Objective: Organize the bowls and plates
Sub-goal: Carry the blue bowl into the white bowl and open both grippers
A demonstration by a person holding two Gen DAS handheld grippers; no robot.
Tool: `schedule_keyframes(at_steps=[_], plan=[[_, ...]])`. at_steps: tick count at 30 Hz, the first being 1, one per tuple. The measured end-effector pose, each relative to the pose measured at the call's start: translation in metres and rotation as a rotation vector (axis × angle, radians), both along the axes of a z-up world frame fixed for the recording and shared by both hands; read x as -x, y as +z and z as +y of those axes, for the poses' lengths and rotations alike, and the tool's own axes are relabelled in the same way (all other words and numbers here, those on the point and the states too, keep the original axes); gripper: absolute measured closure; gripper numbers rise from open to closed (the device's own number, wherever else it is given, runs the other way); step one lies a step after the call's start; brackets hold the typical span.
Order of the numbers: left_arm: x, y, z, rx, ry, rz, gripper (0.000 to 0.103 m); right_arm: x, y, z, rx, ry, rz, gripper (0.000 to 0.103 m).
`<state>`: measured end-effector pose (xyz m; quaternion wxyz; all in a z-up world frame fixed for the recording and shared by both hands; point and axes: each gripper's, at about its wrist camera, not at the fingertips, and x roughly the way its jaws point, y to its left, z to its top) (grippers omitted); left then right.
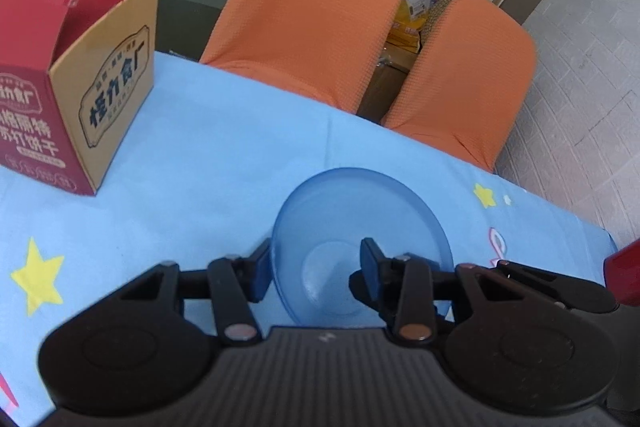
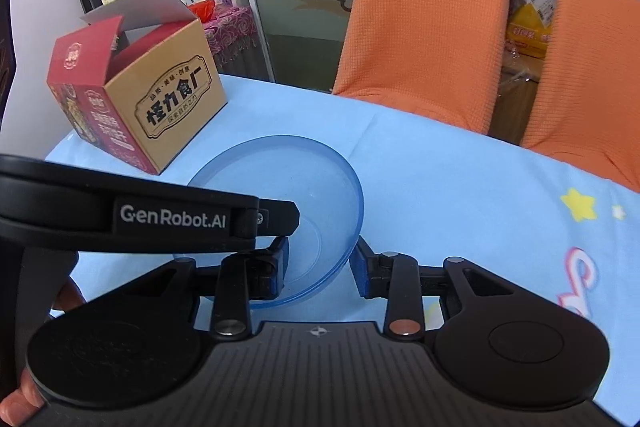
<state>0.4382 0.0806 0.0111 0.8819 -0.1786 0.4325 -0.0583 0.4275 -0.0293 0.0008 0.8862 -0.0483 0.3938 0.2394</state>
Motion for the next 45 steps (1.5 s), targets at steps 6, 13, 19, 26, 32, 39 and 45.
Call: schedule_keyframes(at_steps=[6, 13, 19, 26, 32, 39, 45], plan=[[0.051, 0.031, -0.033, 0.036, -0.052, -0.041, 0.064, 0.056, 0.032, -0.03, 0.025, -0.054, -0.045, 0.043], [0.132, 0.038, -0.085, 0.065, -0.128, -0.048, 0.064, 0.147, 0.044, -0.068, 0.031, -0.133, -0.063, 0.04], [0.193, 0.025, -0.126, 0.058, -0.205, -0.025, 0.064, 0.217, 0.03, -0.097, 0.022, -0.204, -0.062, 0.034], [0.23, 0.005, -0.157, 0.012, -0.261, -0.018, 0.064, 0.257, 0.007, -0.114, 0.0, -0.253, -0.061, 0.032], [0.231, -0.005, -0.157, -0.016, -0.269, -0.038, 0.058, 0.263, -0.008, -0.117, -0.031, -0.251, -0.086, 0.034], [0.247, 0.001, -0.148, 0.037, -0.317, -0.125, 0.028, 0.291, -0.006, -0.133, -0.096, -0.334, -0.177, 0.006], [0.278, 0.021, -0.123, 0.088, -0.204, -0.32, 0.001, 0.325, -0.003, -0.141, -0.158, -0.467, -0.303, 0.0]])
